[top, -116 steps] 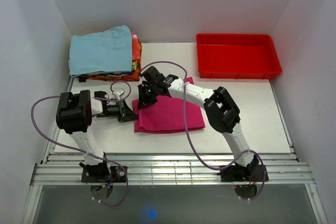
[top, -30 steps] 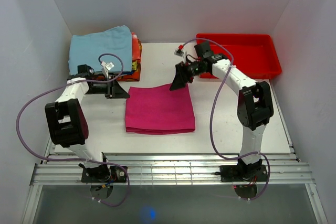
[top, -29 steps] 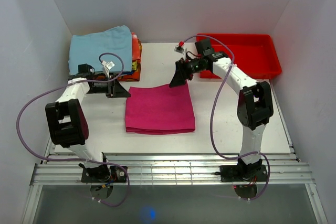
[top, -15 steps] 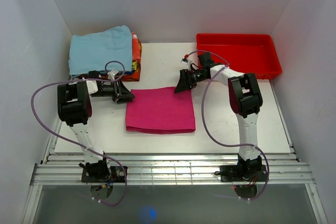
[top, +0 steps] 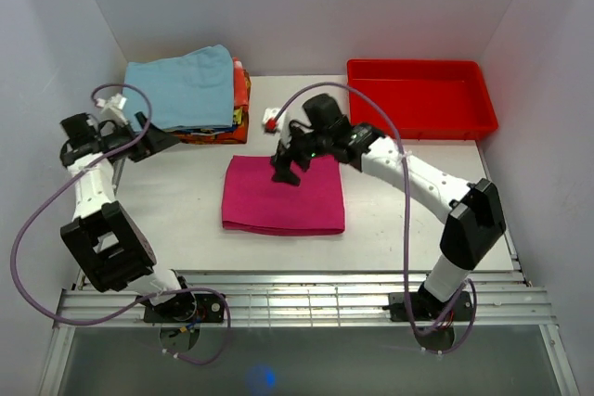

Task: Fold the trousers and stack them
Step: Fold the trousers, then neatly place the folded trousers to the corner

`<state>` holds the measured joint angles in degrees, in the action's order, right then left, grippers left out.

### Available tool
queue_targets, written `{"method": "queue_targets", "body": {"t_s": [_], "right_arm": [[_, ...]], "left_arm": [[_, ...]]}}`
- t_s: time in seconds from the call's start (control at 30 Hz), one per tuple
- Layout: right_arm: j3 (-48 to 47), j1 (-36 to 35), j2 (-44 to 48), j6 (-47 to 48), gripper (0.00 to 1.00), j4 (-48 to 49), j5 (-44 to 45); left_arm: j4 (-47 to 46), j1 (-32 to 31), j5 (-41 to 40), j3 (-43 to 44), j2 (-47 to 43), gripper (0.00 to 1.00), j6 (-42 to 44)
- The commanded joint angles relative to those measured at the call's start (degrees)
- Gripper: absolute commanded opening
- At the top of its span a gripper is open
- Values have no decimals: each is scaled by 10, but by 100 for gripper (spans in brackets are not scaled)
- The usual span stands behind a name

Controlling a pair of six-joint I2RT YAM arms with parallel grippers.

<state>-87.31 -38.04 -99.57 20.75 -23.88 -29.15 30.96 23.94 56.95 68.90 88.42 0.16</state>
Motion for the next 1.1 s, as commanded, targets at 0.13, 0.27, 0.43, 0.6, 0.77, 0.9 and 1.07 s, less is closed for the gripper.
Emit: {"method": "queue_targets", "body": {"t_s": [0.13,0.27,0.43,0.6,0.77,0.9,1.07], "right_arm": [[54,-203,-31,63,89,43,192],[27,-271,-98,31,89,61,268],[34,-294,-157,26,86,105,341],[85,-297,-169,48,83,135,368],[116,-302,-181,79,40,168,385],[113,-288,-190,84,8,183,355],[67,-241,-182,30,8,177,253]], "left_arm": [[81,106,-12,-49,-80,98,25],[107,123,-4,-87,-113,98,66],[121,124,52,-120,-114,98,45],[84,124,71,-168,-104,98,-24],[27,122,36,-225,-84,98,-97],[23,120,-12,-245,-54,98,-147],[20,92,-53,-257,-29,98,-161]]}}
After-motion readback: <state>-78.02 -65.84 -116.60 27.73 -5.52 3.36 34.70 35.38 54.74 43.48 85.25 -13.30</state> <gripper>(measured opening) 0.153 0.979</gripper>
